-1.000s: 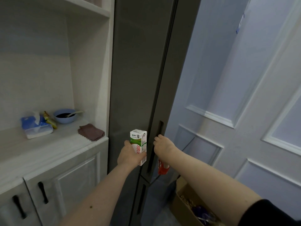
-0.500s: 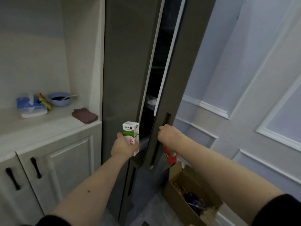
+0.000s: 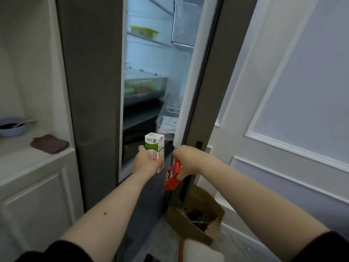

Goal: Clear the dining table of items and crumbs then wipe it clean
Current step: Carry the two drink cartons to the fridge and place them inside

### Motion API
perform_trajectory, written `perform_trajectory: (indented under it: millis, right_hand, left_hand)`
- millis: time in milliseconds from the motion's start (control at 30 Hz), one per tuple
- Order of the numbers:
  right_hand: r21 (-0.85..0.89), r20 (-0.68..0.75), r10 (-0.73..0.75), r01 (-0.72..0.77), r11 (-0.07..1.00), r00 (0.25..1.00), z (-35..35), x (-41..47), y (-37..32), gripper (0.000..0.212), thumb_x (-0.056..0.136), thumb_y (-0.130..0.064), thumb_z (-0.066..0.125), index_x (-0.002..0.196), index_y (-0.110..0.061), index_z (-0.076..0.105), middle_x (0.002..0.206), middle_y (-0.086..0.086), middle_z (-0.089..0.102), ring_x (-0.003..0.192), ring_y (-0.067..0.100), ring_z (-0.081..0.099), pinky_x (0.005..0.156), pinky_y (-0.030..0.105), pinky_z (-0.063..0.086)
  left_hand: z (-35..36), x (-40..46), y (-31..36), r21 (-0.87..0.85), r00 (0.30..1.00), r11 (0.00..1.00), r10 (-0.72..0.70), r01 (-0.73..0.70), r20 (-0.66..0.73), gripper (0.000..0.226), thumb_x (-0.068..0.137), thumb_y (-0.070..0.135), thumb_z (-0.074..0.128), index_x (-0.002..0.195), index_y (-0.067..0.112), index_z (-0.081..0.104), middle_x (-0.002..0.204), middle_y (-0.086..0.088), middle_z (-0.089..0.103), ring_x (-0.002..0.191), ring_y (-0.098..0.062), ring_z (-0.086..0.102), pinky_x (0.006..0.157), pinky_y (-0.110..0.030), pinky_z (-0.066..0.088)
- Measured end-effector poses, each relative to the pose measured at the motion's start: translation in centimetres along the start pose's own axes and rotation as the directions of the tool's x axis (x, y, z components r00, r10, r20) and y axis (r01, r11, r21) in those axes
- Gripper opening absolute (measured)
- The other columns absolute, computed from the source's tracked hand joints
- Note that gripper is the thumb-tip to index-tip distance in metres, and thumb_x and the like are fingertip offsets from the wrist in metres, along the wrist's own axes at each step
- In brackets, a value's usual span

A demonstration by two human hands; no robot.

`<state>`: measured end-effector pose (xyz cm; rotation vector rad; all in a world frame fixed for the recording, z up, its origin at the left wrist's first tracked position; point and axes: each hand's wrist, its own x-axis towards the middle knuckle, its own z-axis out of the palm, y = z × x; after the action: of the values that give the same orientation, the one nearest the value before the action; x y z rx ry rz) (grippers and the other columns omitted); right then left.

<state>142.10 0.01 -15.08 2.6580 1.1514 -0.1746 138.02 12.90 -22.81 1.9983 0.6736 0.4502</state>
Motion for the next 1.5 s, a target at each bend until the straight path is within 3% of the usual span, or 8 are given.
perform_trajectory:
  millis: [367, 467, 633, 767, 1000, 1167, 1333, 1500]
  right_hand:
    - [0.175, -0.138, 0.249, -0.224, 0.959, 0.959, -5.9, -2.1, 1.6, 0.047, 0.067, -0.031, 0.078, 0.102, -0.012, 0.054, 0.098, 0.004, 0.059, 0.086, 0.021, 0.057, 0.068, 0.031, 0.049]
    - [0.217, -0.186, 0.323, -0.282, 0.935, 0.928, -7.8, -2.4, 2.2, 0.046, 0.067, -0.03, 0.077, 0.102, -0.01, 0.055, 0.1, 0.006, 0.059, 0.089, 0.022, 0.057, 0.072, 0.032, 0.049]
    - [0.411, -0.265, 0.472, -0.344, 0.844, 0.841, -10.0, -3.4, 3.7, 0.048, 0.068, -0.025, 0.077, 0.107, -0.01, 0.055, 0.1, 0.005, 0.057, 0.088, 0.018, 0.055, 0.071, 0.028, 0.049]
    - [0.519, -0.334, 0.566, -0.354, 0.778, 0.754, -10.6, -2.9, 5.6, 0.051, 0.068, -0.025, 0.079, 0.108, -0.012, 0.052, 0.102, 0.004, 0.057, 0.091, 0.018, 0.056, 0.079, 0.032, 0.054]
    - [0.552, -0.417, 0.645, -0.385, 0.74, 0.641, -10.2, 1.3, 10.2, 0.053, 0.068, -0.025, 0.078, 0.11, -0.014, 0.047, 0.103, 0.003, 0.054, 0.092, 0.017, 0.052, 0.078, 0.03, 0.05]
    - [0.544, -0.427, 0.649, -0.395, 0.74, 0.629, -9.1, 5.2, 14.2, 0.047, 0.069, -0.018, 0.074, 0.107, -0.009, 0.049, 0.103, 0.006, 0.053, 0.091, 0.02, 0.051, 0.076, 0.031, 0.047]
    - [0.546, -0.41, 0.645, -0.394, 0.74, 0.645, -7.2, 9.3, 17.7, 0.038, 0.073, -0.012, 0.068, 0.107, -0.006, 0.051, 0.105, 0.01, 0.054, 0.093, 0.023, 0.052, 0.072, 0.029, 0.041]
    - [0.565, -0.386, 0.651, -0.391, 0.727, 0.653, -5.9, 12.4, 20.1, 0.038, 0.077, -0.012, 0.067, 0.111, -0.003, 0.054, 0.11, 0.012, 0.055, 0.101, 0.026, 0.053, 0.078, 0.029, 0.039]
  left_hand:
    - [-2.0, 2.9, 4.3, -0.036, 0.967, 0.975, 0.224, -0.221, 0.124, 0.049, 0.073, 0.033, 0.076, 0.101, 0.012, 0.041, 0.111, -0.008, 0.063, 0.102, -0.026, 0.061, 0.07, -0.031, 0.042]
    - [-2.6, 4.3, 6.2, -0.079, 0.942, 0.956, 0.293, -0.284, 0.166, 0.05, 0.072, 0.034, 0.076, 0.103, 0.013, 0.042, 0.11, -0.006, 0.062, 0.1, -0.024, 0.061, 0.074, -0.034, 0.048]
    - [-3.0, 6.5, 9.3, -0.136, 0.89, 0.914, 0.403, -0.381, 0.214, 0.058, 0.071, 0.035, 0.076, 0.113, 0.012, 0.043, 0.113, -0.006, 0.061, 0.105, -0.024, 0.06, 0.086, -0.042, 0.053]
    - [-1.9, 8.2, 12.1, -0.181, 0.845, 0.876, 0.48, -0.447, 0.235, 0.058, 0.073, 0.03, 0.076, 0.117, 0.012, 0.042, 0.119, -0.006, 0.06, 0.11, -0.025, 0.058, 0.091, -0.042, 0.051]
    - [2.7, 12.5, 16.1, -0.275, 0.819, 0.851, 0.514, -0.448, 0.256, 0.055, 0.073, 0.025, 0.076, 0.115, 0.014, 0.044, 0.119, -0.005, 0.06, 0.111, -0.024, 0.058, 0.09, -0.044, 0.052]
    - [6.9, 16.6, 17.5, -0.255, 0.813, 0.86, 0.504, -0.441, 0.292, 0.055, 0.069, 0.026, 0.078, 0.111, 0.012, 0.045, 0.112, -0.005, 0.06, 0.103, -0.023, 0.059, 0.085, -0.041, 0.053]
    - [10.8, 20.6, 17.6, -0.163, 0.791, 0.875, 0.482, -0.455, 0.378, 0.057, 0.068, 0.027, 0.079, 0.114, 0.011, 0.049, 0.115, -0.009, 0.054, 0.104, -0.026, 0.056, 0.091, -0.043, 0.05]
    - [13.3, 23.1, 17.7, -0.157, 0.735, 0.867, 0.486, -0.473, 0.473, 0.054, 0.071, 0.022, 0.08, 0.112, 0.008, 0.048, 0.102, -0.003, 0.06, 0.092, -0.019, 0.058, 0.073, -0.029, 0.046]
